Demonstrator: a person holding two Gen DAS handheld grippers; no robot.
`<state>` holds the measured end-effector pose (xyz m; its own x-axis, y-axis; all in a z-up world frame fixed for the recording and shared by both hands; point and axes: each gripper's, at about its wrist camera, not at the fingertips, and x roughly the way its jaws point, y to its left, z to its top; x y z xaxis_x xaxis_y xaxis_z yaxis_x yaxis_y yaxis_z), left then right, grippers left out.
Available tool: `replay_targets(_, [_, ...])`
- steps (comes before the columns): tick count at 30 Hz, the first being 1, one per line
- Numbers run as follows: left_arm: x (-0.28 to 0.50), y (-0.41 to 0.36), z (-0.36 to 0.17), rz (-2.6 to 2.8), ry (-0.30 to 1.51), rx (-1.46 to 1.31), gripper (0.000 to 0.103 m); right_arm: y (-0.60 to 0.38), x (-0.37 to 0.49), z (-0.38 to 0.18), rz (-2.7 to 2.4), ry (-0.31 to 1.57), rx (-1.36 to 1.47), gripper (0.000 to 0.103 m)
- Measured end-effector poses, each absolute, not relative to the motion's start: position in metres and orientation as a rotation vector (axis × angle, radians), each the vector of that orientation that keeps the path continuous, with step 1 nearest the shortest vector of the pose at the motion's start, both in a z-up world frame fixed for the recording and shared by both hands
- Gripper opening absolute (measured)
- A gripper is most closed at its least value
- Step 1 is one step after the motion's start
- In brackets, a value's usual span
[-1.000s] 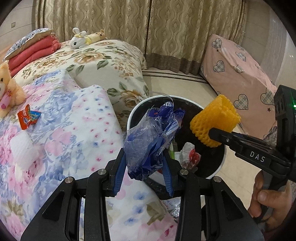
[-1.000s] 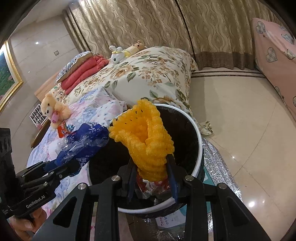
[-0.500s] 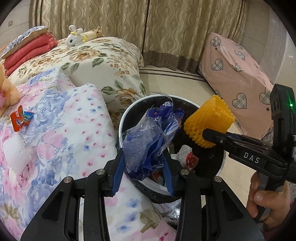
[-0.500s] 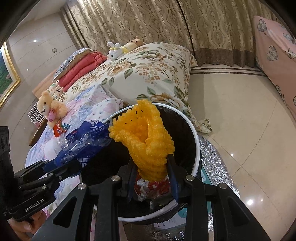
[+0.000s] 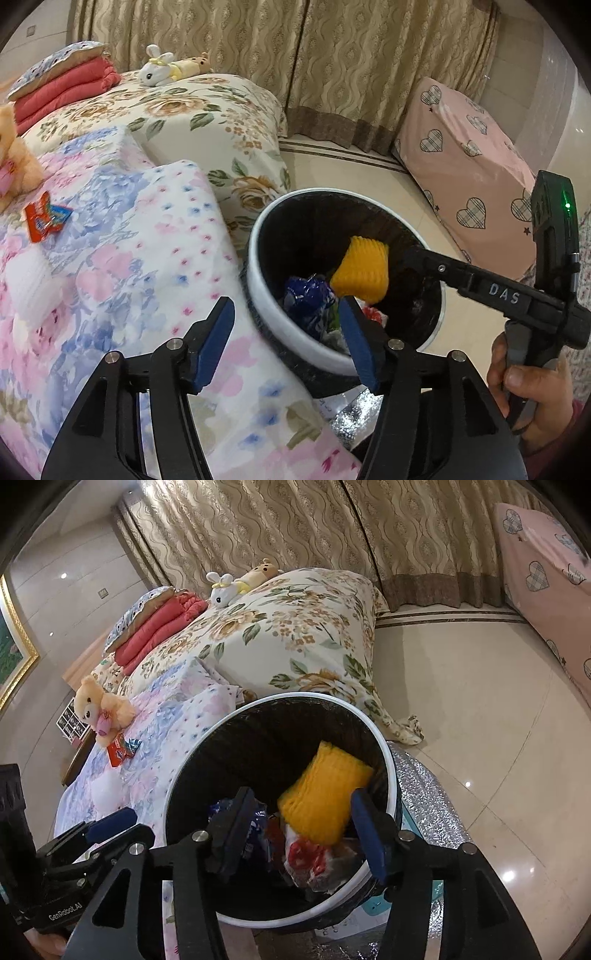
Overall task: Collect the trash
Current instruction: 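Carry the blue bag and orange sleeve over the bin and open both tools, then move both open tools back over the bed toward the remaining items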
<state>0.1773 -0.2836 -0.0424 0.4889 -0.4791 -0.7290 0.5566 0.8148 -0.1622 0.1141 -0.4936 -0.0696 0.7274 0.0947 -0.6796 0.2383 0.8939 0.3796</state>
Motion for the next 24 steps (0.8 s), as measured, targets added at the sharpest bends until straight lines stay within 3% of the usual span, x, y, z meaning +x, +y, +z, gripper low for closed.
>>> replay_targets(4, [0.176, -0.264, -0.046, -0.582, 0.840, 0.076, 0.064, -0.485, 0.112, -0.067, -0.071, 0.750, 0.473, 0.060])
replay_targets(13, [0.182, -0.204, -0.059, -0.476, 0.868, -0.012, 0.071, -0.455, 0.111, -0.059, -0.024, 0.734, 0.466, 0.076])
replay_targets(24, [0.183, -0.141, -0.072, -0.369, 0.880, -0.076, 0.073, -0.411, 0.115, -0.051, 0.038, 0.708, 0.462, 0.078])
